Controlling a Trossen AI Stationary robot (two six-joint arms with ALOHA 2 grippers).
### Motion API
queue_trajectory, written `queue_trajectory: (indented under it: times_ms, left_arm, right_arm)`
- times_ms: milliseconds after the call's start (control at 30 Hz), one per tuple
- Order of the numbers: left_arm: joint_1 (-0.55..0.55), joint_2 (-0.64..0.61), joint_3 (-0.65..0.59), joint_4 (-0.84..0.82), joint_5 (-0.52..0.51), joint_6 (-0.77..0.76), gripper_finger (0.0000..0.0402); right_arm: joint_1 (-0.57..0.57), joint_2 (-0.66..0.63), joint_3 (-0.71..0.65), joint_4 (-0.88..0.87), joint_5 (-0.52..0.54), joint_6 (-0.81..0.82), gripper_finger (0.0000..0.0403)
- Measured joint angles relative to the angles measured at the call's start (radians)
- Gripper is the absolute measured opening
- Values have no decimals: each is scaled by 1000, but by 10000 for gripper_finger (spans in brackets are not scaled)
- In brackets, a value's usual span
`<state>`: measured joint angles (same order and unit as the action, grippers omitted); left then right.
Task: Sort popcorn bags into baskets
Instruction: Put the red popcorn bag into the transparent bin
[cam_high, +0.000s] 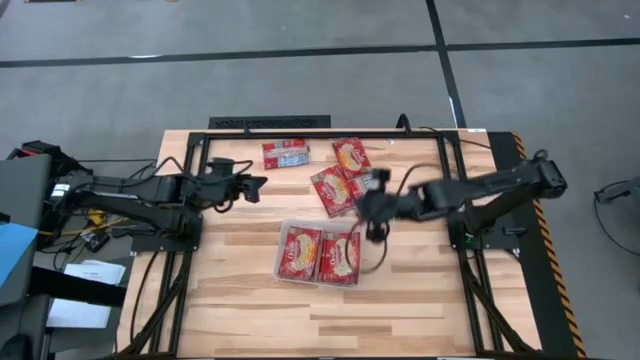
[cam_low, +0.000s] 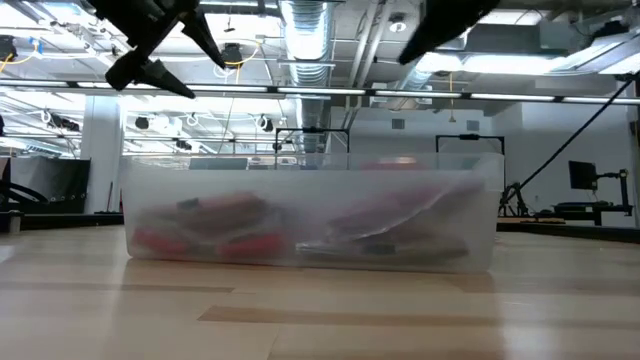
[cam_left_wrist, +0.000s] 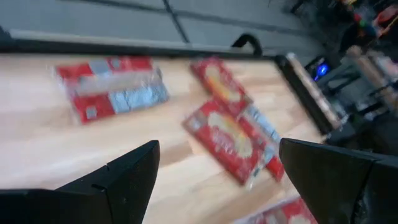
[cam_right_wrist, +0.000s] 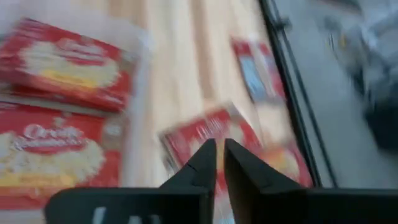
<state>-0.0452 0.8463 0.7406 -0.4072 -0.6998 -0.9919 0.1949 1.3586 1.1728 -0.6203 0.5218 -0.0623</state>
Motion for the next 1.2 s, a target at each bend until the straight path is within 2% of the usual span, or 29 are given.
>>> queue_trajectory:
  times_ms: [133,233,333,400,500,600,700,800,1033,1200]
  left_arm:
    - [0,92,0,26,62,-24,320]
    - [1,181,0,97,117,-7,319]
    - [19,276,0,204,174,16,319]
    - [43,331,0,280,225,33,319]
    - [89,405,0,399,324,53,319]
    - [140,461,0,502,427,64,319]
    - [184,501,0,562,495,70,319]
    - [223,521,0,563,539,60,319]
    - [265,542,0,561,567,26,320]
    - [275,542,0,572,572,17,320]
  right_arm:
    - [-93,-55,66,-220,-32,177,98]
    - [-169,-101,52,-283,-152,326,152]
    - [-244,-125,-18,-256,-286,394,215]
    - [-283,-121,-77,-178,-299,403,251]
    - [-340,-90,-161,-57,-303,421,285]
    - [-406,-26,-213,90,-375,457,295]
    - [-460,58,-230,194,-398,457,295]
    - [-495,156,-228,296,-421,449,295]
    - [-539,351,-228,399,-501,446,295]
    - [-562,431,-223,447,-538,413,295]
